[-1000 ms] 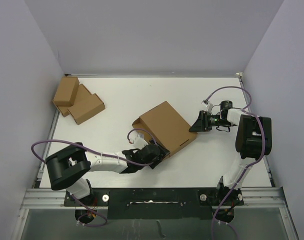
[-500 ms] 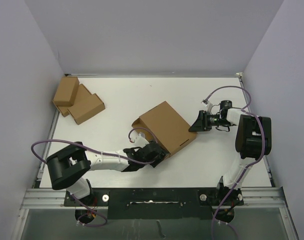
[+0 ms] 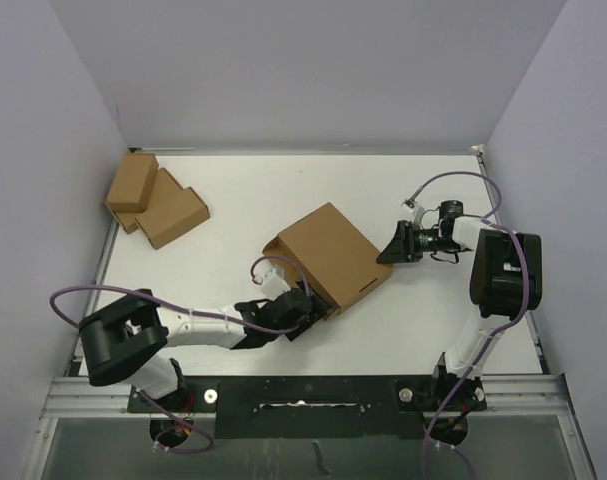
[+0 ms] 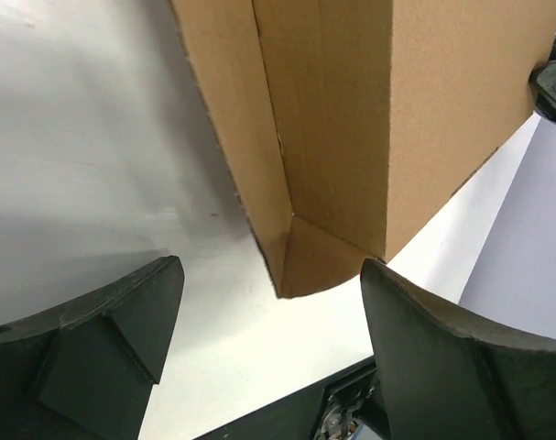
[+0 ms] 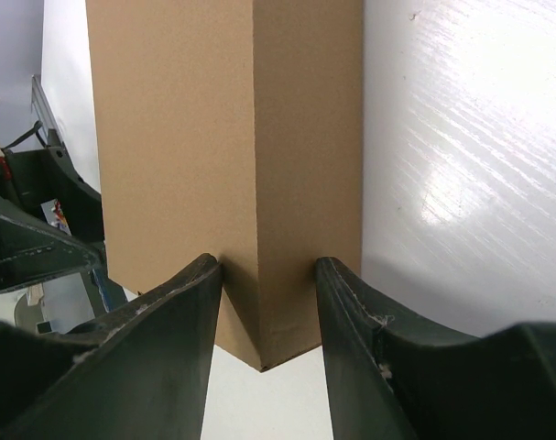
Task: Fold the paper box
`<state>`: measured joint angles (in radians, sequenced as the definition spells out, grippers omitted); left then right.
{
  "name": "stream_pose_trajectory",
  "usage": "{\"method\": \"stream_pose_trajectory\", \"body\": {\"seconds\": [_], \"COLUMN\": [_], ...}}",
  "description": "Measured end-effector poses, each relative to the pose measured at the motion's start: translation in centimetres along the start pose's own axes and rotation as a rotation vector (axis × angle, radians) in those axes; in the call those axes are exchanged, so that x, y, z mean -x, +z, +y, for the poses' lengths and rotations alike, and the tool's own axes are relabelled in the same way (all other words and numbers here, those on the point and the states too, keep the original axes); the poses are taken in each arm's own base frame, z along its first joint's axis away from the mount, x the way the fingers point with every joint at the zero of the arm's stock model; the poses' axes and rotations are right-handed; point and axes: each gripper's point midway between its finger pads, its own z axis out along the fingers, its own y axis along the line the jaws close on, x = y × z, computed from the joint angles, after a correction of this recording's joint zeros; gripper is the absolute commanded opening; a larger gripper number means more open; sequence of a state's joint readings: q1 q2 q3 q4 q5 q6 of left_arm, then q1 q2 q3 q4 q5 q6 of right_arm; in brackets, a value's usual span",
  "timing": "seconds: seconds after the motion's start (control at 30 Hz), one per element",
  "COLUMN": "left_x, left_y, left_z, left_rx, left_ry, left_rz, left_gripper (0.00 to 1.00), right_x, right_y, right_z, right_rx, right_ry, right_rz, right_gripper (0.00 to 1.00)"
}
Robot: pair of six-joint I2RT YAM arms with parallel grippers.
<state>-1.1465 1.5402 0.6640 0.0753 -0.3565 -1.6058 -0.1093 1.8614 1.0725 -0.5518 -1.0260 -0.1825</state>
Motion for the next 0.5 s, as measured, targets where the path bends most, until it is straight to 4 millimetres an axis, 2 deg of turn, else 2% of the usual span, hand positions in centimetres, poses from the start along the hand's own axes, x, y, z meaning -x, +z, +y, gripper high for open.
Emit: {"method": "stream_pose_trajectory", "body": {"seconds": [0.17, 0.27, 0.37, 0.5], "left_x": [1.6, 3.3, 6.7, 12.7], "left_y": [-1.9, -2.9, -3.5, -4.4], "left_z": [0.4, 0.1, 0.8, 1.2], "left_rx": [-0.081, -0.173, -0.230, -0.245], "left_ry": [0.066, 0.100, 0.107, 0.097], "left_rz": [-0.030, -0.047, -0.087, -0.188], "left_gripper": [0.91, 0.98, 0.98, 0.98], "right_x": [0.0, 0.0, 0.0, 0.0], "right_y": [0.0, 0.0, 0.0, 0.0], "right_z": [0.0, 0.0, 0.0, 0.0], "right_rx": [0.001, 0.001, 0.001, 0.001], "right_ry": [0.001, 0.001, 0.001, 0.001], "right_rz": [0.000, 0.000, 0.000, 0.000], "right_gripper": [0.43, 0.43, 0.43, 0.43]}}
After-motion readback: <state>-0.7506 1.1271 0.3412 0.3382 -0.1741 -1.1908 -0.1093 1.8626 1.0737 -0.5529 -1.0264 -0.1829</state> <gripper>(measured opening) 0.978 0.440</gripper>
